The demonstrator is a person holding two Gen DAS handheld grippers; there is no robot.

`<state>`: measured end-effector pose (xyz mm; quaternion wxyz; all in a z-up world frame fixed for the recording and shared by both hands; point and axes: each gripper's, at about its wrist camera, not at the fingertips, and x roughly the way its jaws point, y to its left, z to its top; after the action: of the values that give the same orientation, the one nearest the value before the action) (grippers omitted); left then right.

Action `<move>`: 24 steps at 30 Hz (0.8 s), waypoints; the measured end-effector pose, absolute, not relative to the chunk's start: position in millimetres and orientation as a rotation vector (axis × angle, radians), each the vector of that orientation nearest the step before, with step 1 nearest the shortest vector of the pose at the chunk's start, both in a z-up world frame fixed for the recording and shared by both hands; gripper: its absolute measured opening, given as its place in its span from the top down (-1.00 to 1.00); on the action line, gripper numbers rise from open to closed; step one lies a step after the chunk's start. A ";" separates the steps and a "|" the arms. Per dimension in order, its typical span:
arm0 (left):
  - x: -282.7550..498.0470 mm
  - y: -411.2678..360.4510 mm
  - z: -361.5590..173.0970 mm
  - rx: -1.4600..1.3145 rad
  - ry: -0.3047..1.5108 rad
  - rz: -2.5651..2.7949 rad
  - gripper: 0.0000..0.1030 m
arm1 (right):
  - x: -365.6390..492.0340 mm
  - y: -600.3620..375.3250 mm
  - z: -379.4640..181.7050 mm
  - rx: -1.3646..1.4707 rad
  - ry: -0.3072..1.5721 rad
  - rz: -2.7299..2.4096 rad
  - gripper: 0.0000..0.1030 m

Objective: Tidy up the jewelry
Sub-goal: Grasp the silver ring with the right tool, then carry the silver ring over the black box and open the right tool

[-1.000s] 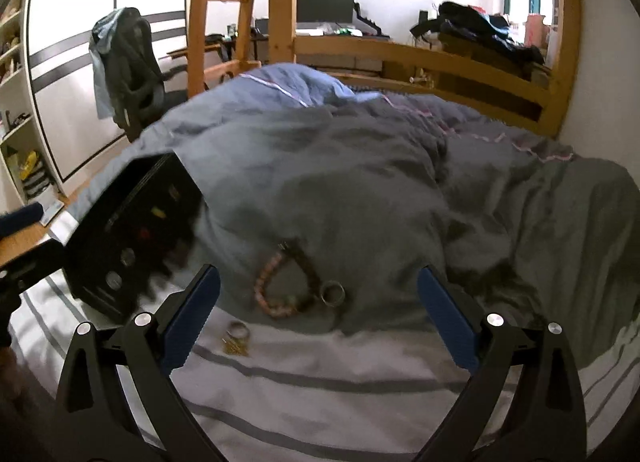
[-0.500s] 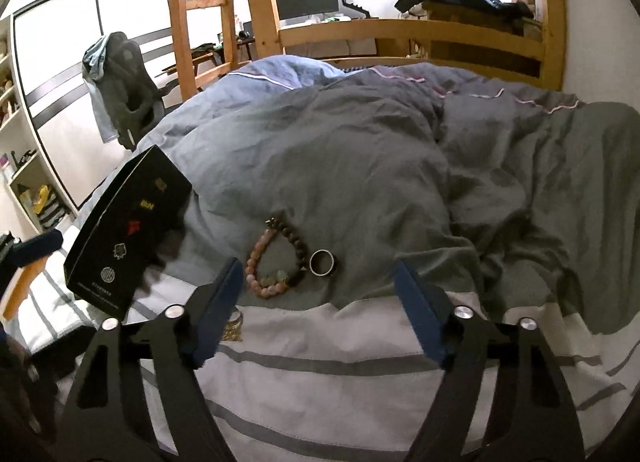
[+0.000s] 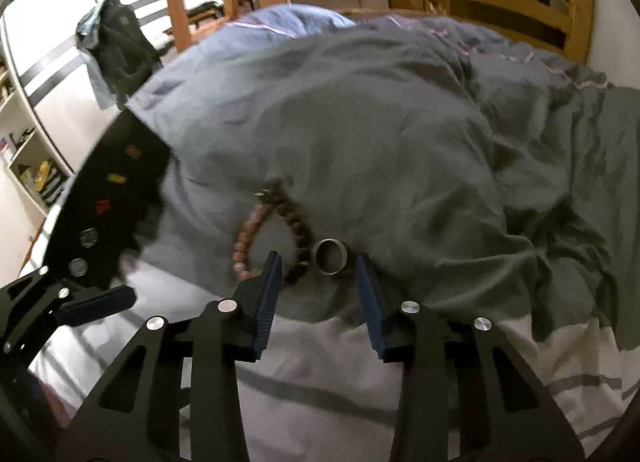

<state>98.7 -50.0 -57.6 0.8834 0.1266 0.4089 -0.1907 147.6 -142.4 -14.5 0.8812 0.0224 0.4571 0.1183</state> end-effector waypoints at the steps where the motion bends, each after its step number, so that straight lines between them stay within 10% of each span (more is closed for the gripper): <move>1: 102.5 -48.7 -59.3 0.250 0.860 -0.399 -0.21 | 152.0 -143.9 -18.4 0.047 0.971 0.235 0.36; 10: 130.8 -50.9 -75.9 0.209 0.930 -0.390 0.04 | 160.1 -152.0 -23.4 0.073 0.984 0.213 0.60; 15: 143.1 -51.8 -92.6 0.193 1.021 -0.396 0.81 | 151.0 -161.3 -14.4 0.127 0.931 0.220 0.60; 24: 130.3 -35.4 -76.8 0.111 0.963 -0.434 0.94 | 127.7 -158.3 2.5 0.102 0.849 0.206 0.60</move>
<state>130.3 -35.4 -76.8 0.8624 0.0529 0.4590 -0.2069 127.7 -158.3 2.5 0.9049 0.0494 0.4108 0.0998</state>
